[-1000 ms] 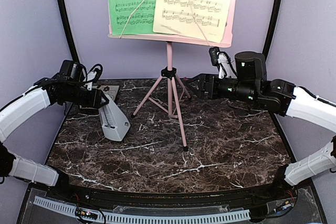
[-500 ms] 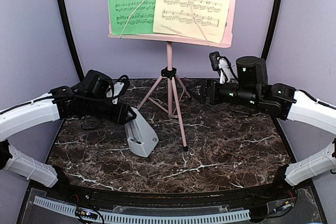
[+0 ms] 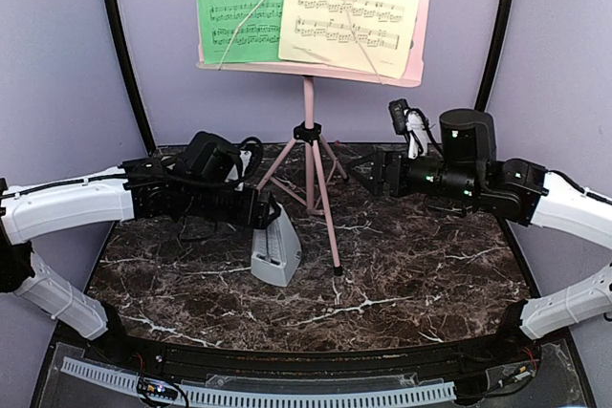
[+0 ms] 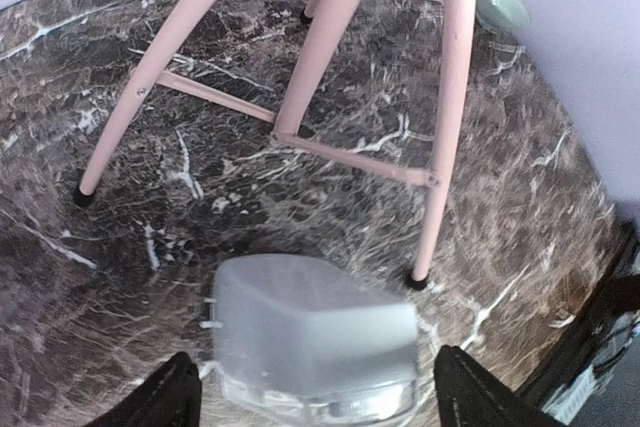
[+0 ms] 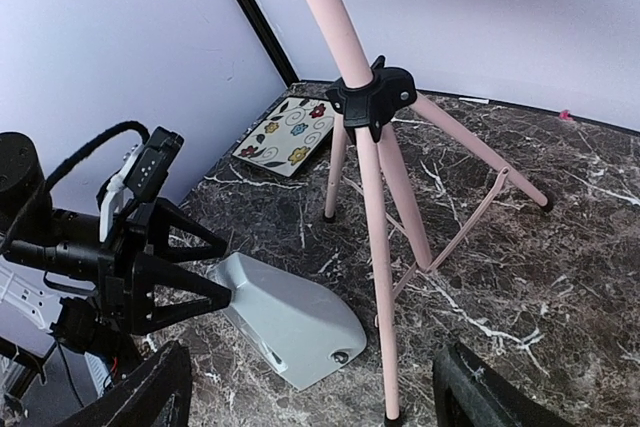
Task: Set up the instrument practice props
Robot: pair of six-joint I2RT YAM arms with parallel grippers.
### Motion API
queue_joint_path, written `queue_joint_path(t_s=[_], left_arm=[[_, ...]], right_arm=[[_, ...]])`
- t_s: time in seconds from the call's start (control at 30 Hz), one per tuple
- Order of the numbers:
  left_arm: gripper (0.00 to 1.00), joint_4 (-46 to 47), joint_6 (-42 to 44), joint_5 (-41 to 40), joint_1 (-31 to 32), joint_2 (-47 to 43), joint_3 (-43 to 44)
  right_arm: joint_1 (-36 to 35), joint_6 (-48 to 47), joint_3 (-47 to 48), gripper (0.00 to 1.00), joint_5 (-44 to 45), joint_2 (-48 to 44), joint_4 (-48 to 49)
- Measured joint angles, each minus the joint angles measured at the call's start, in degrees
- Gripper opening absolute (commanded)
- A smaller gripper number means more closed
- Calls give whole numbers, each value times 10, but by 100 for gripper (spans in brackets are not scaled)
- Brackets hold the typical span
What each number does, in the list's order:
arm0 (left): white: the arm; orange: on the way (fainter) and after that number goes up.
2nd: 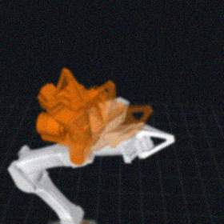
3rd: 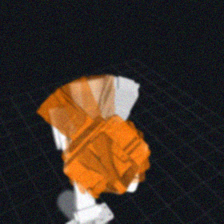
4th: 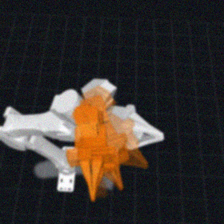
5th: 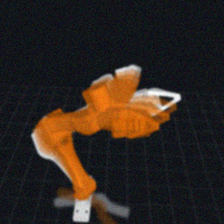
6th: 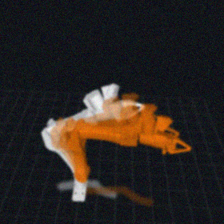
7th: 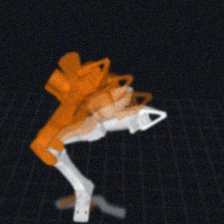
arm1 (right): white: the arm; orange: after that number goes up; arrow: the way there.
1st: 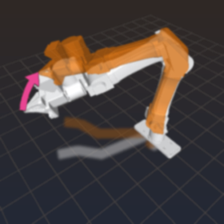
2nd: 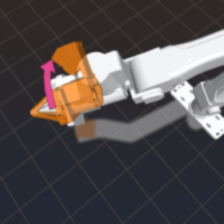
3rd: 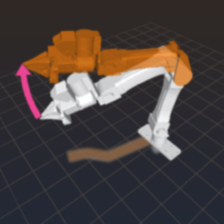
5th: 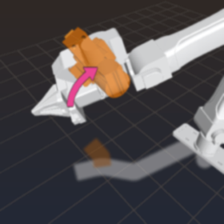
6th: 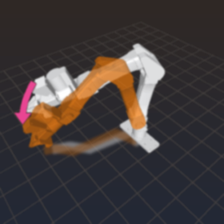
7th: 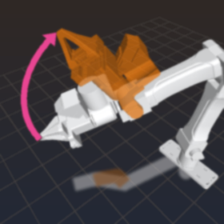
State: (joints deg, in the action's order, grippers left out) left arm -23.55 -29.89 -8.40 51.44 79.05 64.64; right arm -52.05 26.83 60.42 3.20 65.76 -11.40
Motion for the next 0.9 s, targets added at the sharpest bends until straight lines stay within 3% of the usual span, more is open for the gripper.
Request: queue_joint_path(t_s=[0.03,0.17,0.3,0.5,0.67,0.9], left_arm=[[97,5,0,6,2,-1,0],[98,16,8,17,2,-5,4],[80,12,4,33,-23,-38,5],[70,3,-25,78,-209,-156,-54],[54,16,-25,132,-247,-118,-113],[53,84,-19,204,-249,-6,-200]], right_arm=[[0,0,-2,84,0,-3,0],[0,-1,-6,84,0,-15,-2],[0,-2,-7,84,0,-18,-2],[0,-2,-9,84,0,-18,-3],[0,-1,-14,85,-7,-17,-5],[0,-5,-14,86,-25,-10,-7]])
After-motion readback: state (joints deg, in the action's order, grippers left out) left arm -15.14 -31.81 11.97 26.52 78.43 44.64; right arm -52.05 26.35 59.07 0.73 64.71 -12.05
